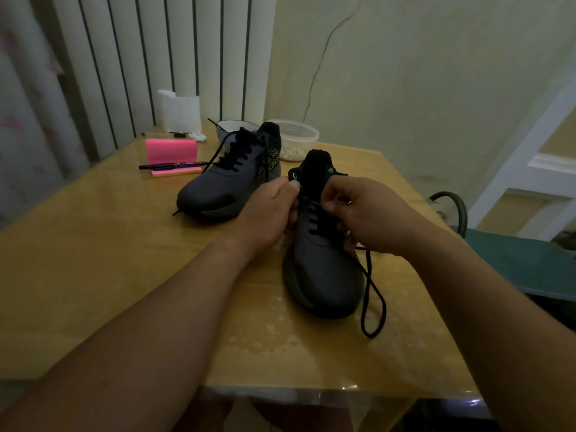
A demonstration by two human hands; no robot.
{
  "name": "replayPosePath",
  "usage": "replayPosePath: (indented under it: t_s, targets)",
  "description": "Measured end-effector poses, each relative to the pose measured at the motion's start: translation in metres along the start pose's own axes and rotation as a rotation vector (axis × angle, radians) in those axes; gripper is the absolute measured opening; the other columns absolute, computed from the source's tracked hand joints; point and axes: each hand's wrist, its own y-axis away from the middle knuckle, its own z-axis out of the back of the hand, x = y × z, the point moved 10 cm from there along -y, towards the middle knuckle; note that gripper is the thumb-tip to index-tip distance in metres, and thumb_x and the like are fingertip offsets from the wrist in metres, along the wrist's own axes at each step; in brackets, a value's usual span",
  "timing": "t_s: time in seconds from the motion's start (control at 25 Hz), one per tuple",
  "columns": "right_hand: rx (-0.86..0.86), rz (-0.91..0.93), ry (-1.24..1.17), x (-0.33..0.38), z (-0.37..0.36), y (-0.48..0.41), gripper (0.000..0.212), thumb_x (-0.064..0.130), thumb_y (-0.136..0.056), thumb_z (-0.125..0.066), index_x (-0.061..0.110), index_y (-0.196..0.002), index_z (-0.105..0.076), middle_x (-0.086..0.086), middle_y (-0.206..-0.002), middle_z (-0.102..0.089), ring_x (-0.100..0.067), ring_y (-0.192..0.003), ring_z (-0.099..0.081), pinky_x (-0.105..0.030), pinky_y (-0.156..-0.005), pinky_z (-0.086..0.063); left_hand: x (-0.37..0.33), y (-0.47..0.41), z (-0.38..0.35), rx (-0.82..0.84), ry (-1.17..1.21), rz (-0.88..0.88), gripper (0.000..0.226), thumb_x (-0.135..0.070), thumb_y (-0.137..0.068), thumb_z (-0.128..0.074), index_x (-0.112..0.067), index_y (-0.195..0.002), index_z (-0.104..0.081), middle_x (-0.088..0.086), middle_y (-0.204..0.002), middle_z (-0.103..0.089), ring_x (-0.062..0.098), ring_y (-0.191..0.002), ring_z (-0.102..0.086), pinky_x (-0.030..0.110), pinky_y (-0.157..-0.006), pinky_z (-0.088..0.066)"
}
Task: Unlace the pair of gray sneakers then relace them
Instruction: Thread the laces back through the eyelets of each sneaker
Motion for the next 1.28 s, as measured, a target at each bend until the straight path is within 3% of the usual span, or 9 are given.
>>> replayPosePath:
  t_s: [0.32,0.68,0.8,0.88,0.96,1.04,1.12,1.2,1.28]
  targets:
    - [-0.117,0.148,0.137,0.016,-0.001,-0.009,0.011,0.012,-0.102,-0.059,0.019,-0.098,-0.066,0.005,-0.085,-0.061,-0.016,-0.079,-0.058,-0.028,-0.064,-0.046,0.0,0.0,0.0,0.007,-0.014,-0.015,0.035,-0.034,-0.111,-0.042,-0.018,-0.081,-0.052,-0.001,-0.066,-0.055,0.021,-0.064,-0.054,0.049,-0.069,-0.05]
    - [-0.261,0.096,-0.055,0.009,0.0,-0.009,0.009,0.021,-0.1,-0.068,0.023,-0.101,-0.076,0.009,-0.094,-0.071,-0.006,-0.09,-0.065,-0.026,-0.078,-0.053,-0.003,0.004,-0.004,0.094,-0.006,-0.051,0.032,-0.036,-0.111,-0.046,-0.016,-0.087,-0.055,-0.001,-0.071,-0.055,0.018,-0.066,-0.053,0.042,-0.068,-0.048]
    - [-0.2,0.041,-0.14,0.001,0.003,-0.009,0.015,0.018,-0.1,-0.068,0.022,-0.113,-0.074,0.005,-0.097,-0.072,-0.005,-0.081,-0.067,-0.023,-0.071,-0.052,-0.013,0.007,0.007,0.005,0.001,-0.078,0.03,-0.028,-0.111,-0.047,-0.012,-0.089,-0.058,0.001,-0.075,-0.06,0.016,-0.07,-0.058,0.038,-0.071,-0.051]
    - [-0.106,-0.069,-0.418,-0.011,0.002,-0.008,0.024,0.008,-0.097,-0.068,0.017,-0.119,-0.068,-0.006,-0.094,-0.071,-0.01,-0.064,-0.063,-0.026,-0.058,-0.05,-0.006,0.005,0.025,-0.15,0.299,0.002,0.031,-0.023,-0.111,-0.043,-0.012,-0.086,-0.056,0.003,-0.083,-0.066,0.017,-0.08,-0.066,0.038,-0.082,-0.057]
    - [-0.031,-0.168,-0.752,-0.018,0.004,-0.005,0.029,-0.002,-0.095,-0.065,0.011,-0.121,-0.065,-0.015,-0.094,-0.067,-0.012,-0.058,-0.056,-0.027,-0.053,-0.044,0.003,0.003,0.032,-0.209,0.83,0.12,0.034,-0.02,-0.111,-0.039,-0.014,-0.08,-0.051,0.006,-0.082,-0.066,0.022,-0.078,-0.069,0.041,-0.086,-0.061]
    - [-0.018,-0.193,-0.79,-0.021,0.019,-0.002,0.03,-0.004,-0.095,-0.064,0.01,-0.122,-0.065,-0.015,-0.093,-0.064,-0.013,-0.06,-0.053,-0.028,-0.055,-0.042,0.001,0.002,0.038,-0.22,1.105,0.195,0.036,-0.024,-0.111,-0.041,-0.018,-0.076,-0.048,0.002,-0.067,-0.053,0.016,-0.054,-0.052,0.032,-0.061,-0.056]
    - [-0.083,-0.141,-0.64,-0.018,0.043,-0.001,0.027,0.0,-0.096,-0.065,0.013,-0.119,-0.068,-0.012,-0.092,-0.065,-0.015,-0.066,-0.055,-0.031,-0.061,-0.047,-0.011,0.001,0.053,-0.19,0.746,0.174,0.034,-0.034,-0.11,-0.046,-0.02,-0.079,-0.05,-0.001,-0.066,-0.047,0.012,-0.048,-0.037,0.026,-0.046,-0.036]
    - [-0.175,-0.042,-0.604,-0.008,0.067,-0.001,0.025,0.004,-0.098,-0.066,0.013,-0.12,-0.068,-0.012,-0.1,-0.069,-0.02,-0.076,-0.065,-0.032,-0.073,-0.058,-0.031,0.006,0.053,-0.065,-0.05,0.095,0.032,-0.051,-0.106,-0.052,-0.022,-0.095,-0.06,-0.002,-0.081,-0.062,0.013,-0.065,-0.055,0.031,-0.059,-0.045]
    - [-0.251,0.05,-0.686,0.001,0.082,-0.002,0.022,0.009,-0.1,-0.065,0.014,-0.122,-0.067,-0.011,-0.112,-0.073,-0.022,-0.092,-0.074,-0.034,-0.085,-0.061,-0.031,0.013,0.039,0.103,-0.556,0.047,0.036,-0.061,-0.1,-0.056,-0.027,-0.099,-0.069,-0.006,-0.088,-0.068,0.009,-0.08,-0.064,0.035,-0.072,-0.051]
